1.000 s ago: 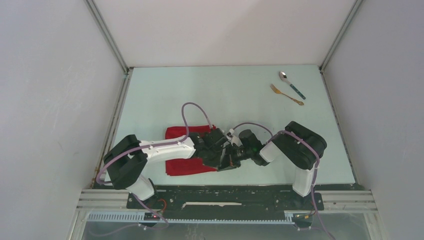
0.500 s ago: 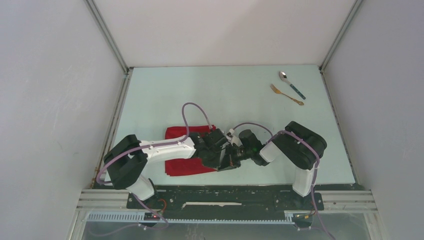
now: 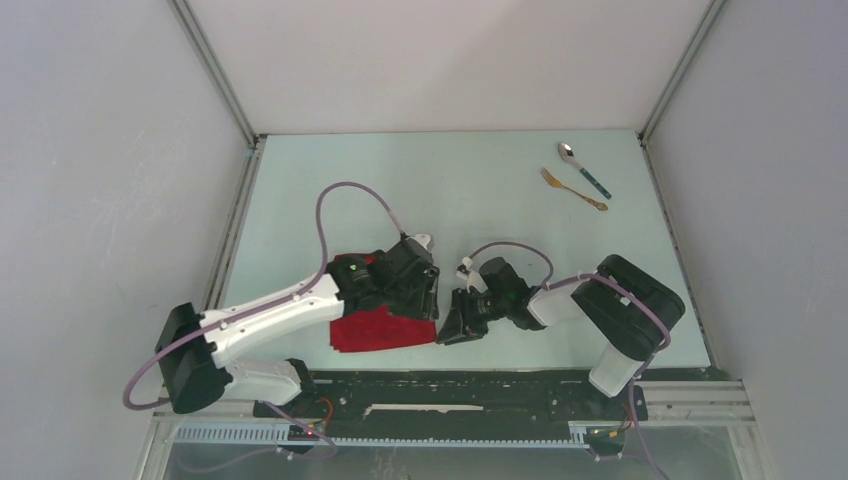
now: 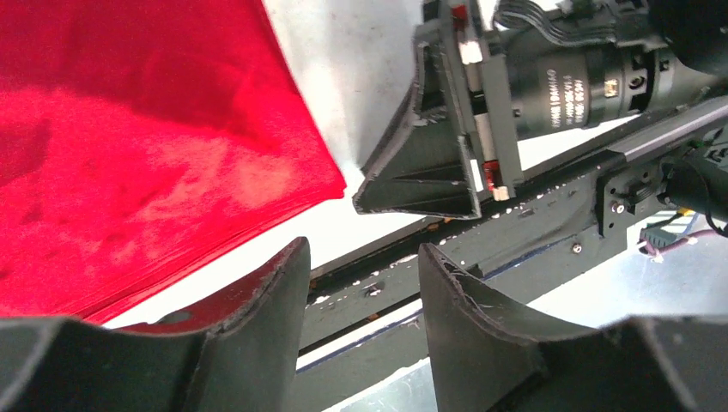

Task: Fold the napkin into a case and place the utensils inside
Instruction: Smooth out the lower triangle-folded napkin at the center of the board, then move the lower triangle-folded napkin to the center of the board.

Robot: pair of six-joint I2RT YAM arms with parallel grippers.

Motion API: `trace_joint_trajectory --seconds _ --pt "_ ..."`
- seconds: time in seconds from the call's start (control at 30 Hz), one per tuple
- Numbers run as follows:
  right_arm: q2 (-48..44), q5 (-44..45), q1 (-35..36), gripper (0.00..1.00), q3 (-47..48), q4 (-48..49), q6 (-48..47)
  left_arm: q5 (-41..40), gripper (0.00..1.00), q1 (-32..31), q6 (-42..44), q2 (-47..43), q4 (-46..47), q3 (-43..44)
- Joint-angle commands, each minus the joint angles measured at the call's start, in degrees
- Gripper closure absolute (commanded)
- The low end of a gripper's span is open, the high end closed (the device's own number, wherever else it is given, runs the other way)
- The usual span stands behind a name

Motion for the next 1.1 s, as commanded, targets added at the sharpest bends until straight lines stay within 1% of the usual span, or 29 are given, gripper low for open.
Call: trace_joint_trajectory --seconds 0.0,0.03,0.13,0.27,0.37,0.47,0.6,0.63,0.73,0.83,1.07 --pt "-2.47 2.79 1.09 0.50 -1.24 -3.31 -1.73 -3.45 0.43 2.83 1.04 -5.43 -3.72 -2.48" --pt "-2.01 2.37 1.03 0.47 -1.24 -1.65 -0.78 -3.52 0.43 3.68 1.01 -6.63 -3.74 -3.61" --pt "-0.45 3.05 0.79 0.42 -0.52 1.69 1.68 -4.25 0.43 6.11 0.95 -10.46 -4.17 -5.60" --pt "1.32 6.58 2.70 0.41 2.28 -1.13 1.69 -5.54 0.41 8.69 0.51 -15.16 -4.89 -7.23" --pt "2.11 8.65 4.02 0.44 3.88 -4.16 1.05 -6.17 0.40 9.53 0.82 -17.45 -5.38 -7.70" --pt "2.82 9.45 4.58 0.51 4.78 -5.71 0.75 -6.71 0.40 9.73 1.00 -18.57 -6.40 -7.82" --pt "2.66 10.43 4.64 0.65 5.52 -8.67 -0.08 -6.92 0.40 9.83 0.93 -19.51 -6.51 -8.44" --pt "2.31 10.65 4.64 0.69 5.53 -9.16 -0.33 -7.11 0.40 9.81 0.92 -19.69 -6.48 -8.55" --pt "1.38 10.94 3.95 0.86 5.53 -11.15 -1.54 -7.66 0.40 10.25 1.05 -20.10 -6.47 -8.72" --pt "0.92 9.62 2.09 0.99 5.52 -13.10 -4.16 -8.41 0.40 11.19 1.10 -20.52 -6.28 -8.71" --pt "-0.67 5.67 -3.56 1.00 5.73 -20.67 -12.62 -7.52 0.39 15.37 1.50 -22.58 -4.10 -10.17"
